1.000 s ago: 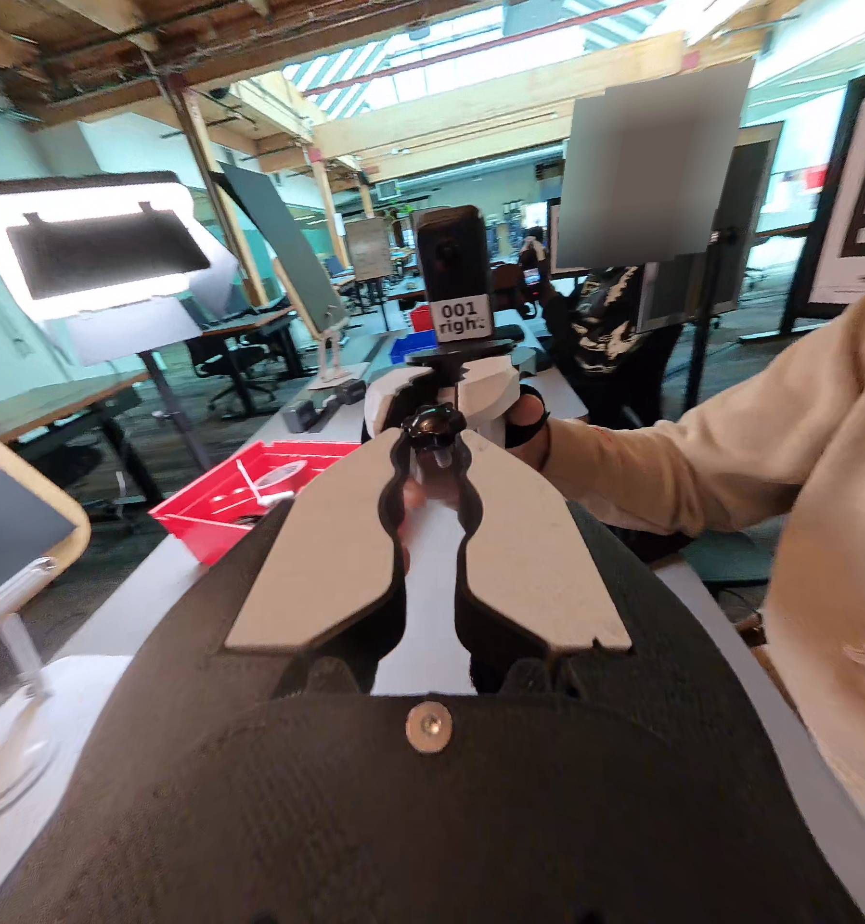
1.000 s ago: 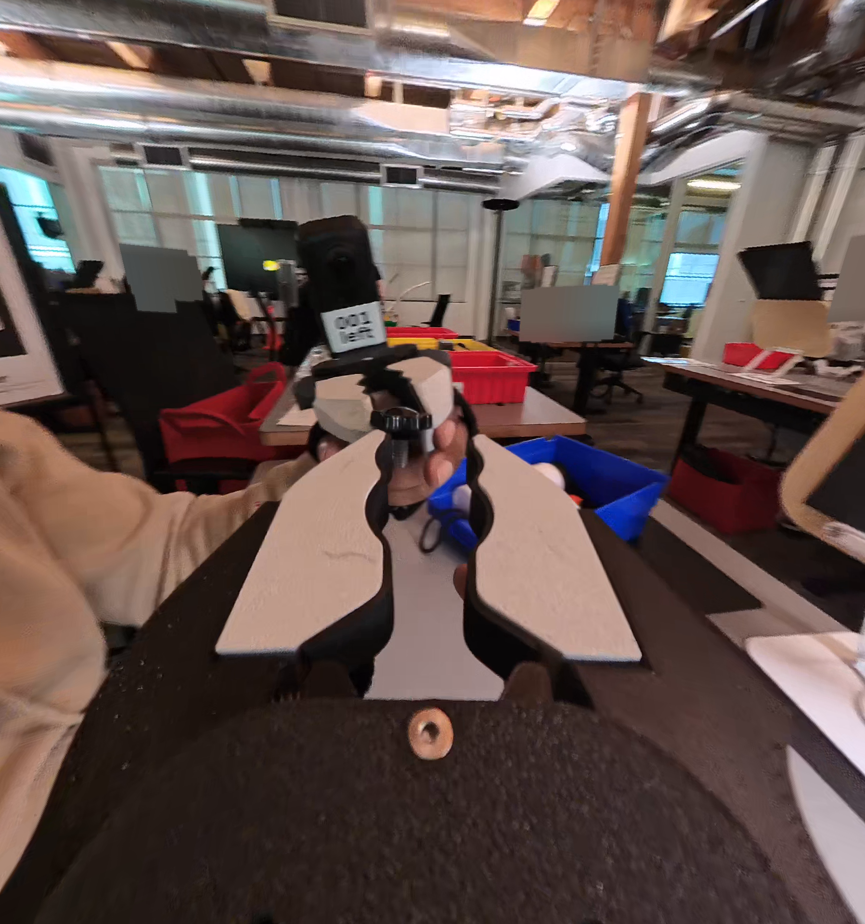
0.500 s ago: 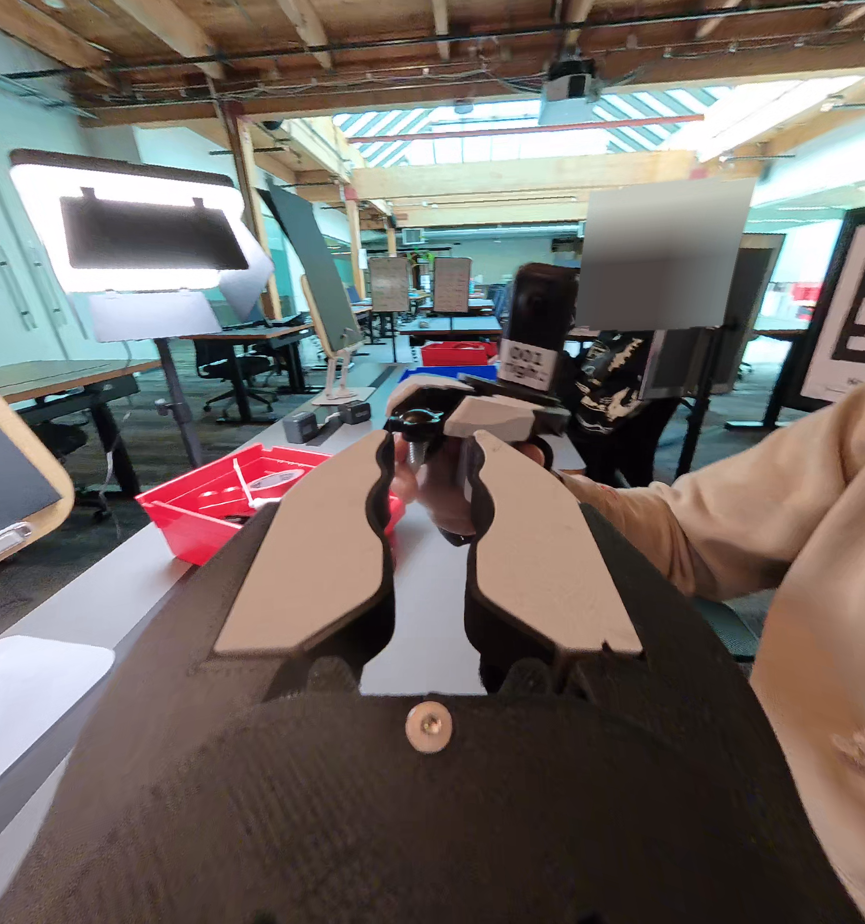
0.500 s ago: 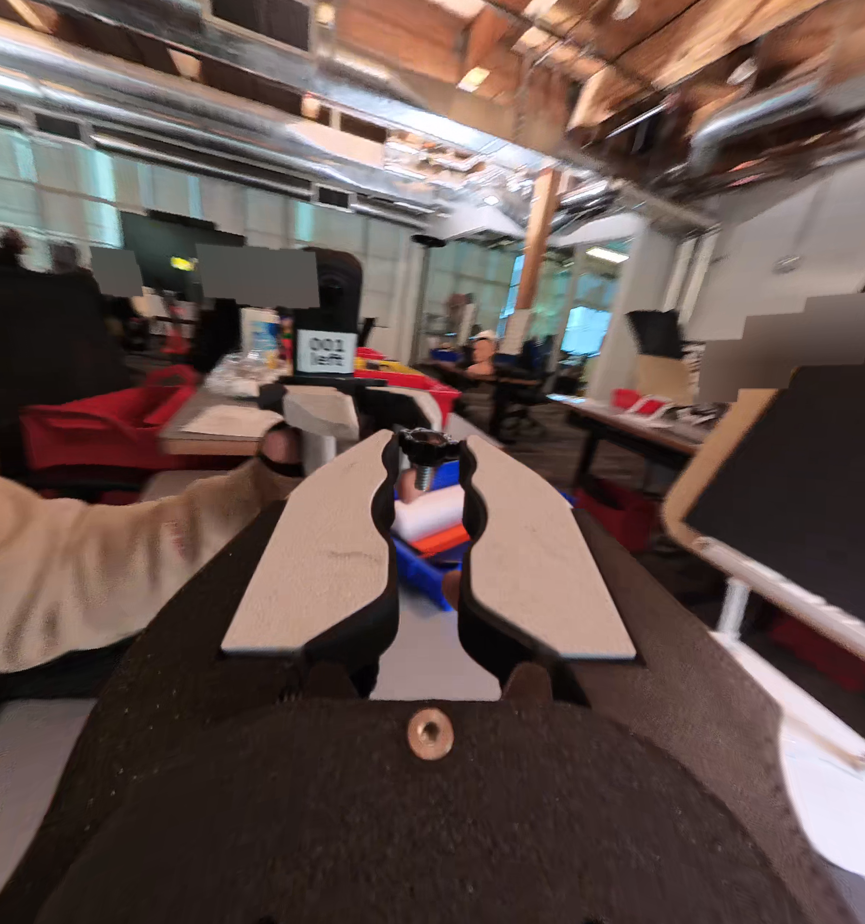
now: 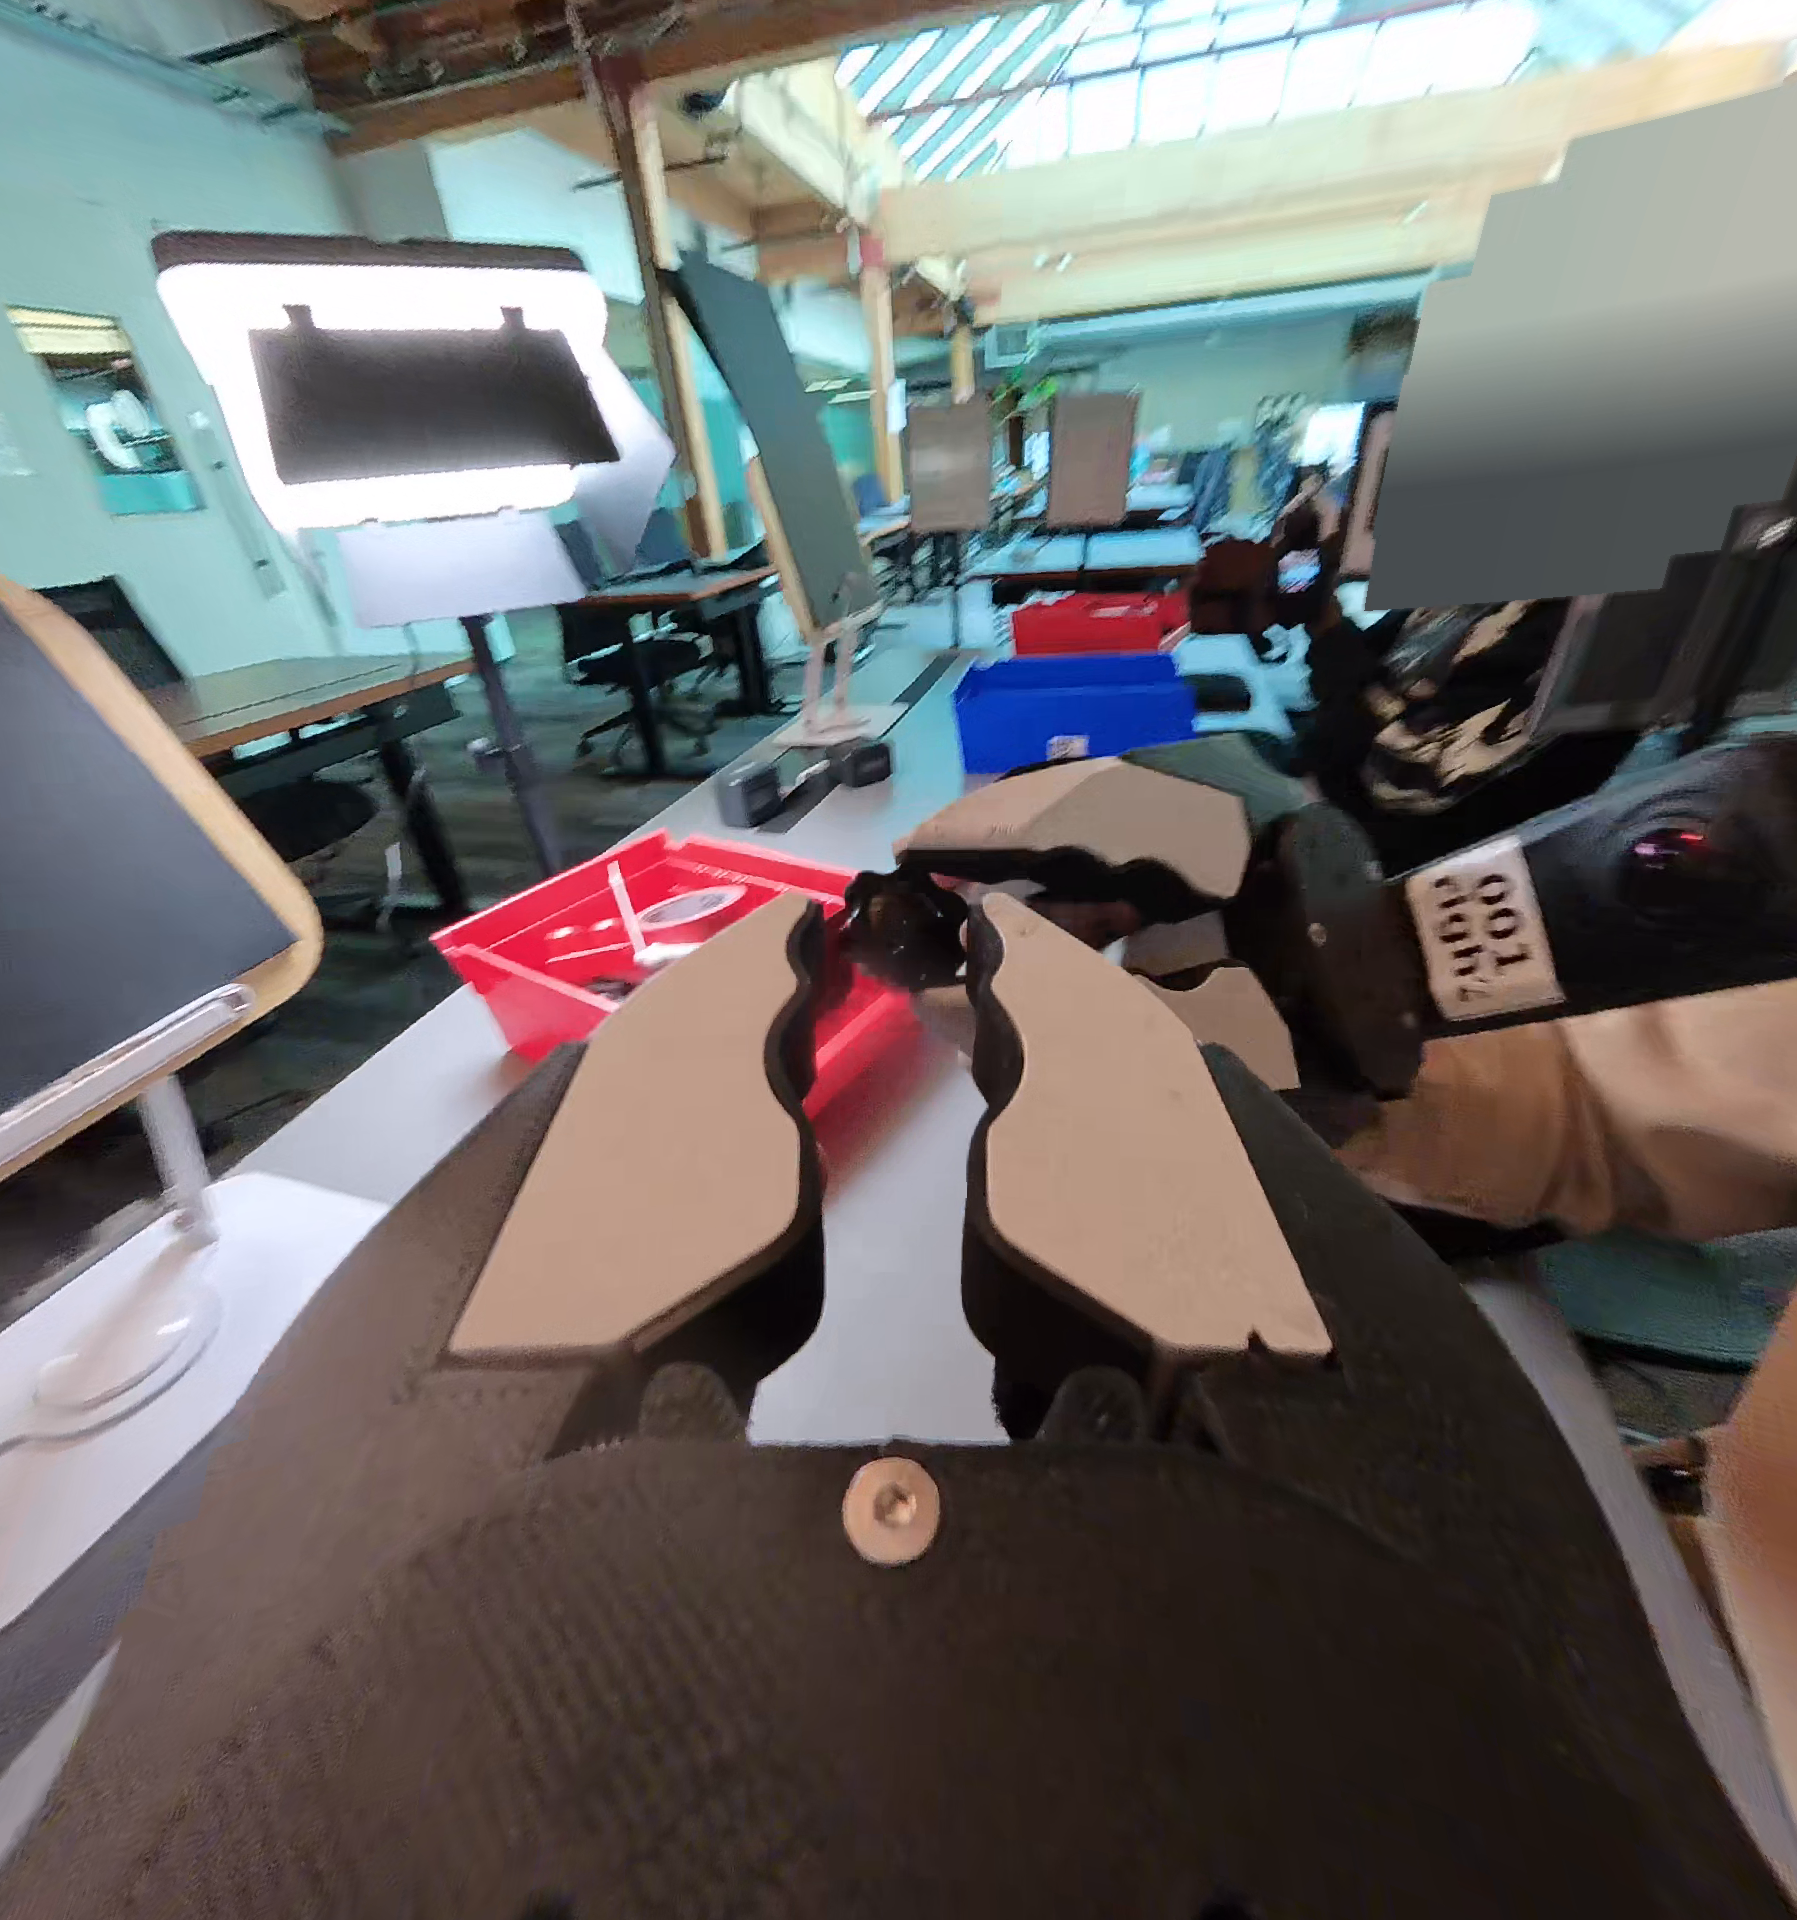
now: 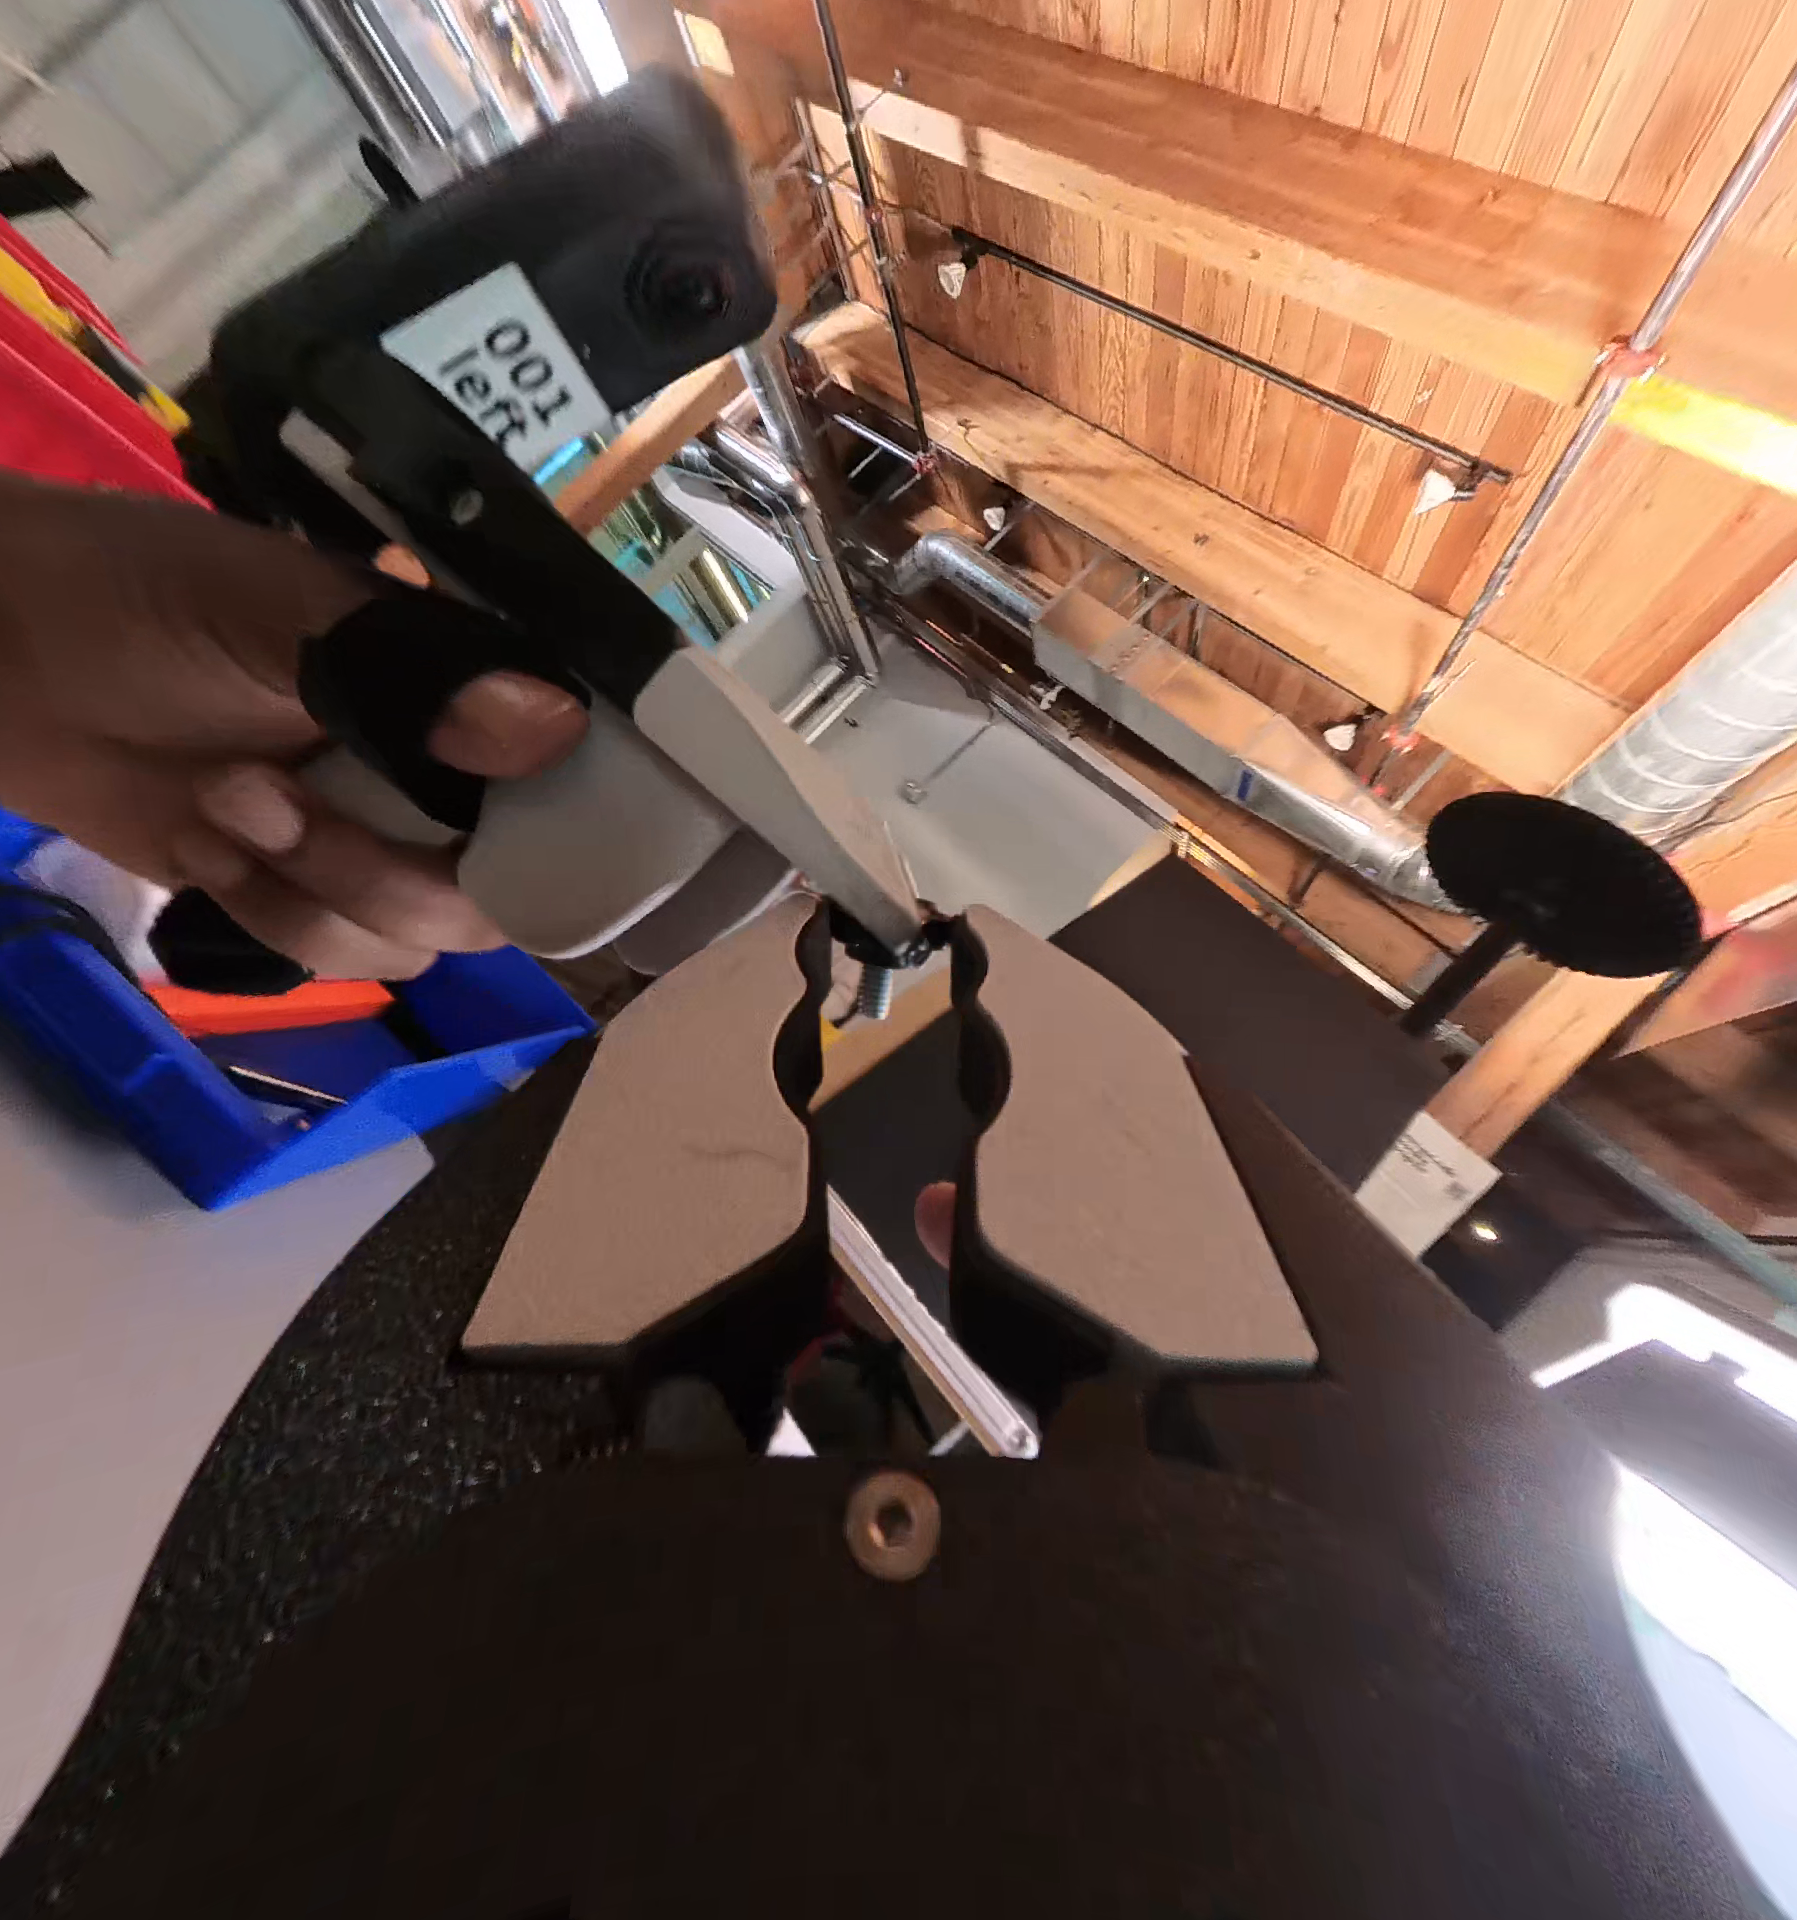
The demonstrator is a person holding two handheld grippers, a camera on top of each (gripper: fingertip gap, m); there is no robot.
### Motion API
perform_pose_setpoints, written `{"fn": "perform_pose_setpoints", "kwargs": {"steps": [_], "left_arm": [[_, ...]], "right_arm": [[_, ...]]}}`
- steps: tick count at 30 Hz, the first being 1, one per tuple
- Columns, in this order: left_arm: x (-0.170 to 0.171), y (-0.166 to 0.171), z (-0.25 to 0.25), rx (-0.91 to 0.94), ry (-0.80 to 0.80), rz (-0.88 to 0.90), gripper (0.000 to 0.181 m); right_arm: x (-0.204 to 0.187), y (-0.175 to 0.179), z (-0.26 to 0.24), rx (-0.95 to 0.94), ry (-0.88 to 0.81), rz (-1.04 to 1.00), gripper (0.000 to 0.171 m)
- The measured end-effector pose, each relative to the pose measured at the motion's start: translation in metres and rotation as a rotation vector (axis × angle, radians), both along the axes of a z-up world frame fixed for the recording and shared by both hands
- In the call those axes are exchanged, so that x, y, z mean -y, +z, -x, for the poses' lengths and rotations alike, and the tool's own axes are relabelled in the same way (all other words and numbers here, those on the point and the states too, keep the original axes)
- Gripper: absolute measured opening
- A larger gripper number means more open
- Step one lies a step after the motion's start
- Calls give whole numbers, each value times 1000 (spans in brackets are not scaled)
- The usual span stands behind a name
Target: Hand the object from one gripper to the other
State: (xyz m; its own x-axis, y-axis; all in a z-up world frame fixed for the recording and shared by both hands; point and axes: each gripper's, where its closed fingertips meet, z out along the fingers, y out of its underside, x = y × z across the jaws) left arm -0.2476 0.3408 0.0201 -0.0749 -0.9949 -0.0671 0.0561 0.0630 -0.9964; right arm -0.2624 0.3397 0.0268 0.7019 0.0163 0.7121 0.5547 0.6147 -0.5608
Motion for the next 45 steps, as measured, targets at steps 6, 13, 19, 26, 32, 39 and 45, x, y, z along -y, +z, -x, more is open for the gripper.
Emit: {"fn": "perform_pose_setpoints", "kwargs": {"steps": [6, 13, 19, 26, 32, 39, 45], "left_arm": [[-14, -13, -2, -119, 159, -132, 24], [-9, -54, 18, -321, -113, -74, 23], [44, -85, 33, -431, -544, -19, 23], [73, -110, 48, -555, -787, 23, 23], [81, -125, 58, -626, -891, 51, 23], [70, -126, 57, -581, -910, 110, 24], [28, -87, 33, -347, -630, 162, 25]], "right_arm": [[-13, -12, -4, 111, -109, -20, 22], [10, -47, 3, 9, 587, 695, 41], [36, -71, 14, 157, 744, 789, 32], [65, -100, 42, 398, 776, 796, 27], [71, -124, 53, 532, 716, 841, 23], [62, -134, 56, 554, 647, 860, 20], [24, -98, 32, 417, 444, 684, 16]]}}
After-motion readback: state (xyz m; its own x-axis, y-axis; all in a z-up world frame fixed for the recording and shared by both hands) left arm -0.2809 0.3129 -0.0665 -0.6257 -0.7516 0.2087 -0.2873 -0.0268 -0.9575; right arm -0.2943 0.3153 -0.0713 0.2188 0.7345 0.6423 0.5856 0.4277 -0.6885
